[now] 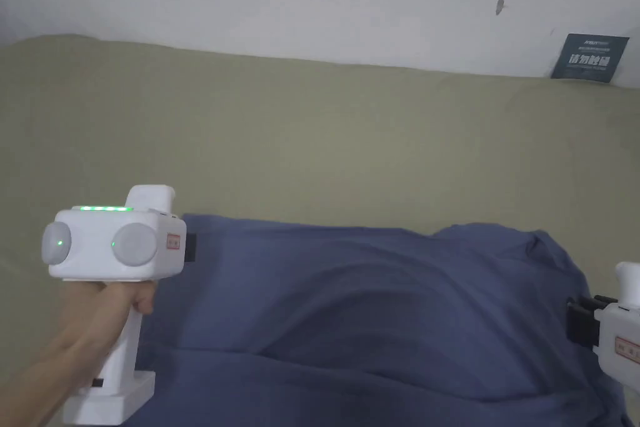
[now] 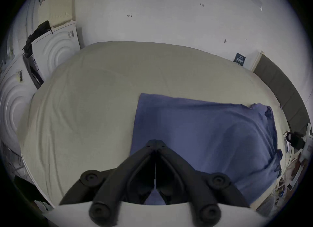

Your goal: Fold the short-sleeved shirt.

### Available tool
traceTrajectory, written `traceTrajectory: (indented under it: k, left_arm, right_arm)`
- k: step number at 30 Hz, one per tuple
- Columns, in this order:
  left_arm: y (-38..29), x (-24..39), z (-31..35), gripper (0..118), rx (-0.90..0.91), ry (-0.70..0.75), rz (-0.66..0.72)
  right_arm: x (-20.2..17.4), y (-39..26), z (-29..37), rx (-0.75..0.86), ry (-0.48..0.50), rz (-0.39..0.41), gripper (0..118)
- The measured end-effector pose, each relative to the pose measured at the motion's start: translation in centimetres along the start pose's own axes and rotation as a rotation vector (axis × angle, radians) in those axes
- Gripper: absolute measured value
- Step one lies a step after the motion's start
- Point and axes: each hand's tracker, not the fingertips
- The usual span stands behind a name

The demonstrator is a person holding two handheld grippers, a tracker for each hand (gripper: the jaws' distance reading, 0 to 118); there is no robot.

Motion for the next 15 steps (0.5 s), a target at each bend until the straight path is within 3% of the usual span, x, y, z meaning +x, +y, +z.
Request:
traceTrajectory:
  k: [3,4,6,7,13,14,15]
  left_arm:
    - [2.5,0.2,-3.5,16,-0.008,0.046,-0.005]
    - [3.1,0.1,-4.6,42,-0.013,0.047,-0.002]
    - [4.1,0.1,-6.6,107,-0.029,0.06,0.005]
    - [4.4,0.2,-7.7,118,-0.069,0.099,0.001]
    - [4.3,0.1,-10.5,113,-0.107,0.104,0.015]
    - [4.2,0.2,-10.3,108,-0.109,0.099,0.01]
    - [3.9,0.4,-9.9,93,-0.095,0.1,0.003]
  right_arm:
    - [0.4,0.5,-1.9,-0.02,-0.007,0.009,8]
    - [0.6,0.6,-2.6,-0.024,-0.011,0.011,8]
    - [0.8,1.0,-3.8,-0.039,-0.018,0.016,8]
    - [0.9,1.2,-4.5,-0.041,-0.024,0.013,8]
    - [1.6,2.3,-7.2,-0.07,-0.029,0.004,8]
    - [1.7,2.5,-7.5,-0.073,-0.036,0.003,8]
    - [2.0,2.8,-7.8,-0.078,-0.04,-0.001,8]
